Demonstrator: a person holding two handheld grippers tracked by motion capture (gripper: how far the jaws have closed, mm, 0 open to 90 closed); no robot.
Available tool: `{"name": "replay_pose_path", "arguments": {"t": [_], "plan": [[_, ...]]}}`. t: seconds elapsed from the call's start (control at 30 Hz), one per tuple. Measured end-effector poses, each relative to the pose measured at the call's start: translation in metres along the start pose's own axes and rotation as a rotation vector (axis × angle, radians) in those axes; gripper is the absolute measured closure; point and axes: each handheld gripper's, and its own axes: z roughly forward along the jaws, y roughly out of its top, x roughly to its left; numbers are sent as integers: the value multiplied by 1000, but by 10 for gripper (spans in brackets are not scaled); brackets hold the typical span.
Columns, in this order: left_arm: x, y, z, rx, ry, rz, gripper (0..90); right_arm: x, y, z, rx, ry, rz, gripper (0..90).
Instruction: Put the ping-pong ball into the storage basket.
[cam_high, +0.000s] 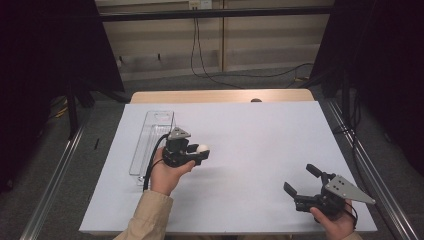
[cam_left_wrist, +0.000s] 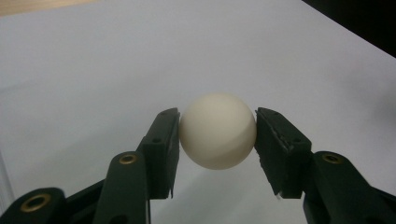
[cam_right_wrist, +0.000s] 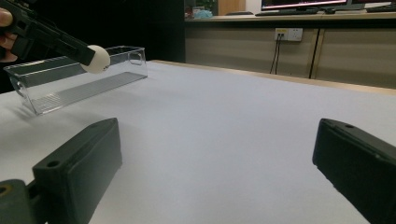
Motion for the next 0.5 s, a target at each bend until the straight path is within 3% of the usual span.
{"name": "replay_pose_path", "arguments": {"t": [0.03,0.4,0.5], "plan": [[-1,0,0,-10,1,-16,509,0,0,0,-1,1,-1,8],[4,0,-5,-9,11,-10,509,0,0,0,-2,2,-2,8],[3,0,-6,-23,20,-31,509,0,0,0,0,4,-7,8]]}}
